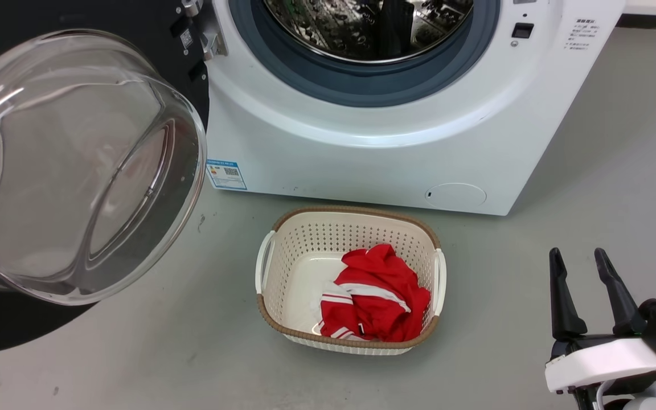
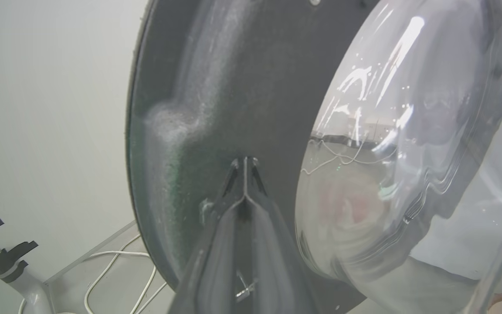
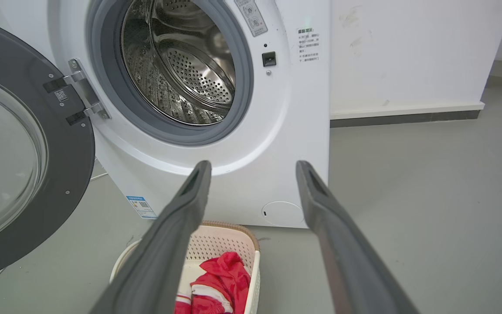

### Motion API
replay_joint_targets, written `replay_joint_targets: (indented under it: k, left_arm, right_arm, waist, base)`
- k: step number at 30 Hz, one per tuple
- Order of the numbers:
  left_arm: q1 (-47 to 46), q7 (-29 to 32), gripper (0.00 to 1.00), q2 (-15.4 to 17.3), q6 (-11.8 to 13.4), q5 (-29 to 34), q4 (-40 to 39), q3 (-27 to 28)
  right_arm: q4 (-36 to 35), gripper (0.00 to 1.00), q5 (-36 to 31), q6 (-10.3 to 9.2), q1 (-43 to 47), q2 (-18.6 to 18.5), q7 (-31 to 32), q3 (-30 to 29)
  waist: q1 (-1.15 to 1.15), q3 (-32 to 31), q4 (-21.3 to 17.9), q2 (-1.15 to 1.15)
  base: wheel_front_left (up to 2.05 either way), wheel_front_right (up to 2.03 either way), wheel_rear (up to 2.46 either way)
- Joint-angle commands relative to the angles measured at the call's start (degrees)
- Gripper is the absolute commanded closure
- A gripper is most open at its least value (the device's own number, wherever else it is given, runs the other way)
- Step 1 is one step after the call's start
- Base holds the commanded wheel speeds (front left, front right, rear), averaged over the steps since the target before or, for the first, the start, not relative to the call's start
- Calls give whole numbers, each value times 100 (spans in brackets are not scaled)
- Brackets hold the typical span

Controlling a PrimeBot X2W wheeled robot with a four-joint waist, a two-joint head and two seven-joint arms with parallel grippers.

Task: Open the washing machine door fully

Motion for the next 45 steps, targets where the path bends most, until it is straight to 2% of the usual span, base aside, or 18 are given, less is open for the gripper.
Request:
replay_joint_targets:
  k: [1, 10, 11, 12, 13, 14, 18, 24, 33, 37, 45]
  left_arm:
    - [60, -3, 100, -28, -31, 84, -11, 10]
    - [830, -7, 100, -766, -68, 373, -695, -90]
    - [921, -6, 87, -865, -89, 377, -787, -118]
    - [1021, -6, 64, -972, -100, 405, -878, -157]
    - [1115, -7, 3, -1072, -100, 446, -997, -229]
    - [1220, -6, 0, -1156, -94, 465, -1086, -316]
    - [1483, -7, 0, -1327, -122, 506, -1321, -692]
    - [1663, -6, 0, -1383, -87, 565, -1547, -1434]
    - [1347, -6, 0, -1387, -236, 679, -1671, -2387]
    - [1155, -6, 0, -1387, -247, 725, -1741, -2518]
    - [1168, -6, 0, -1374, -196, 747, -1695, -2426]
  right_arm:
    - [17, 0, 17, -2, -4, 3, -23, 10]
    - [177, 0, 150, -2, 108, 3, -126, 62]
    - [187, 0, 150, -2, 123, 3, -133, 72]
    - [197, 0, 154, -2, 147, 4, -135, 83]
    - [202, 0, 133, -2, 173, 3, -136, 81]
    - [205, 0, 124, -2, 197, 3, -131, 78]
    - [157, 0, 87, -2, 234, 3, -78, 86]
    - [45, 0, 26, -2, 323, 3, 14, 124]
    - [-177, 0, -180, -2, 380, 4, 111, 161]
    - [-363, 0, -366, -2, 441, 3, 183, 158]
    - [-557, 0, -469, -2, 485, 4, 243, 226]
  waist:
    - [-1, -59, -15, 0]
    - [-1, -371, -89, 0]
    - [-1, -411, -94, 0]
    - [-1, -446, -99, 0]
    - [-1, -482, -97, 0]
    - [-1, -518, -94, 0]
    - [-1, -625, -94, 0]
    - [-1, -740, -164, 0]
    - [-1, -850, -552, 0]
    - [-1, -859, -851, 0]
    - [-1, -838, -997, 0]
  base:
    - [0, 0, 0]
    - [0, 0, 0]
    - [0, 0, 0]
    - [0, 0, 0]
    - [0, 0, 0]
    - [0, 0, 0]
    - [0, 0, 0]
    - [0, 0, 0]
    - [0, 0, 0]
    - [0, 0, 0]
    - [0, 0, 0]
